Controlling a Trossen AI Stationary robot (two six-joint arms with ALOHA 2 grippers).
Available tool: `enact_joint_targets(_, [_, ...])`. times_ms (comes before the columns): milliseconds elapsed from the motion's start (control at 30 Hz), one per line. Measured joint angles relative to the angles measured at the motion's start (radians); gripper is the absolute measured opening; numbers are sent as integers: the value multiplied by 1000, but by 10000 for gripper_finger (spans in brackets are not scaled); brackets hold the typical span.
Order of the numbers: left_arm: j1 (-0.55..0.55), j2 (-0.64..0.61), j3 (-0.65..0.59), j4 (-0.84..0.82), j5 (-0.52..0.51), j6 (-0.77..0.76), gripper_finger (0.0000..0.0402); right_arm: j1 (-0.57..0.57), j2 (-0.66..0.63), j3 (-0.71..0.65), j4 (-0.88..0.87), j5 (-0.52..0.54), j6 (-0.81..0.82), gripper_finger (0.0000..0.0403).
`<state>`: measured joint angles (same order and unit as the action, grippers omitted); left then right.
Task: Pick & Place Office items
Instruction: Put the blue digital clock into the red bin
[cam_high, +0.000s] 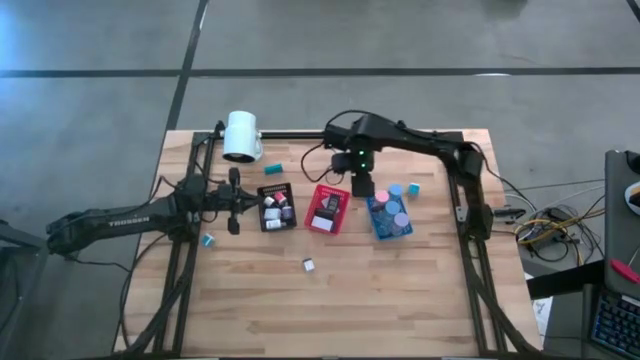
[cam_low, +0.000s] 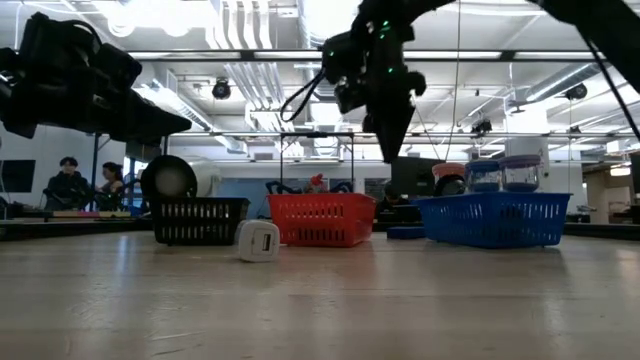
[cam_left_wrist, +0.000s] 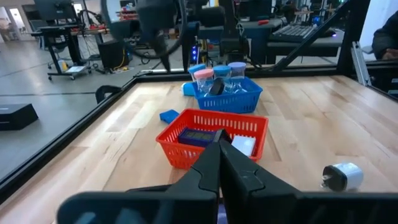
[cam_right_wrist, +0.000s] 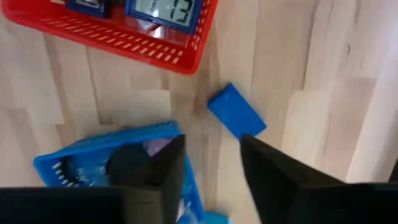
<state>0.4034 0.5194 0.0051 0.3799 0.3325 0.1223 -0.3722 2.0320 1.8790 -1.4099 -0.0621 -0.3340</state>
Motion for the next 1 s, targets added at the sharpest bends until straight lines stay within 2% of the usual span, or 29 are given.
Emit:
enact_joint_targets(200, [0, 0, 0, -3, 0, 2, 10, 0, 114, 42, 6, 2, -80, 240])
enact_joint_targets(400, [0, 0, 0, -8, 0, 9, 13, -2, 185, 11, 16, 20, -120, 295])
enact_joint_targets(567, [0, 1, 0, -10, 0, 11, 13, -10, 220, -21, 45, 76, -113, 305])
enact_joint_targets(1000, [0, 1, 0, -10, -1, 15, 14, -37, 221, -125, 133, 88, -30, 298])
